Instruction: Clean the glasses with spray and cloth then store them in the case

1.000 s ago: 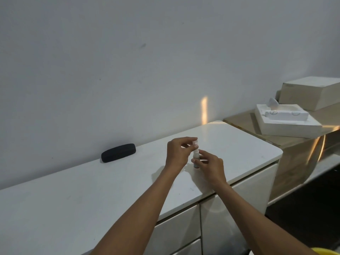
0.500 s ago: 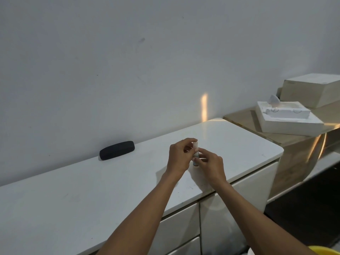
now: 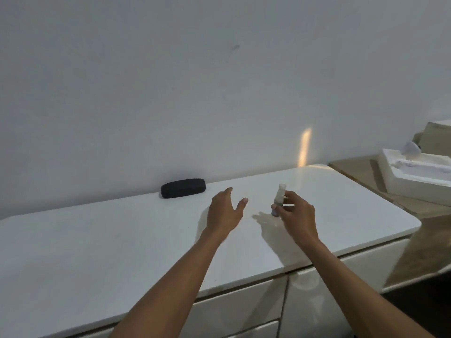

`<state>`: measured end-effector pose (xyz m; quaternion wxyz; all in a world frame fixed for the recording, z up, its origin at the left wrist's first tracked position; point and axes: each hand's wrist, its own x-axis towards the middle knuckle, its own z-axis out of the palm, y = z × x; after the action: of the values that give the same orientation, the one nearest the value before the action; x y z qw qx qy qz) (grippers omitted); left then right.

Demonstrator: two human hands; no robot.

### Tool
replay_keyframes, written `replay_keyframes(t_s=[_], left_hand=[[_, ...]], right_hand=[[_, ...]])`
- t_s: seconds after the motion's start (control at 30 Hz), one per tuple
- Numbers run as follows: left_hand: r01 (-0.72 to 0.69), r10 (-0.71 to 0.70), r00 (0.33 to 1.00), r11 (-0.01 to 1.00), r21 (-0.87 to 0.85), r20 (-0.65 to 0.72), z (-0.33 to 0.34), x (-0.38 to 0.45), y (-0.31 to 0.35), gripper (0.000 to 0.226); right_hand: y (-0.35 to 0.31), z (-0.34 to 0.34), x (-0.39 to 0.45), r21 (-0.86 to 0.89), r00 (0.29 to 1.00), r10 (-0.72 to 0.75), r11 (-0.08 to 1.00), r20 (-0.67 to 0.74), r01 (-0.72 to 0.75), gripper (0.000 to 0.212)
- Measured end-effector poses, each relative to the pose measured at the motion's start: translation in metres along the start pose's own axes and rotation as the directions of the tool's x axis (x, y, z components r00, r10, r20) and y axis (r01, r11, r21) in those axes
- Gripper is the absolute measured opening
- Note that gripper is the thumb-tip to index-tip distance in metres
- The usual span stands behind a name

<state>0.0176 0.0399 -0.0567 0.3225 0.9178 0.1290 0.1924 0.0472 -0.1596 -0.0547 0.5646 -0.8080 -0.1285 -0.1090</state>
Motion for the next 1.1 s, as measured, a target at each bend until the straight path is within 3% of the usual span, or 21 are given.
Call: replay_keyframes(t_s=[0.13,0.37,0.8,1.1], left_hand=[[0.081,-0.07,0.996,0.956,0.28,-0.049,-0.028,0.005,-0.053,0.084],[0.158,-0.174,0.985,0.866,0.474,-0.012,-0.037,0.01,-0.102,0.096],[0.145,-0.2,0.978,0.854,0.5,0.058,-0.031,0.017,-0.108,0.097],[0.143,-0.194,0.98,0.856,0.497,0.052,-0.031,0.017,-0.106,0.096]], right_hand=[[-0.016,0.029,0.017,0.024,0.999,-0.015,1.0,0.043,0.014,0.022],[-0.033,0.091,0.045,0.026,0.99,-0.022,0.999,0.136,0.019,0.02],[-0.027,0.199,0.13,-0.031,0.991,0.012,0.999,0.133,-0.008,0.024],[-0.025,0.22,0.139,-0.087,0.982,0.073,0.994,0.174,-0.059,0.034]])
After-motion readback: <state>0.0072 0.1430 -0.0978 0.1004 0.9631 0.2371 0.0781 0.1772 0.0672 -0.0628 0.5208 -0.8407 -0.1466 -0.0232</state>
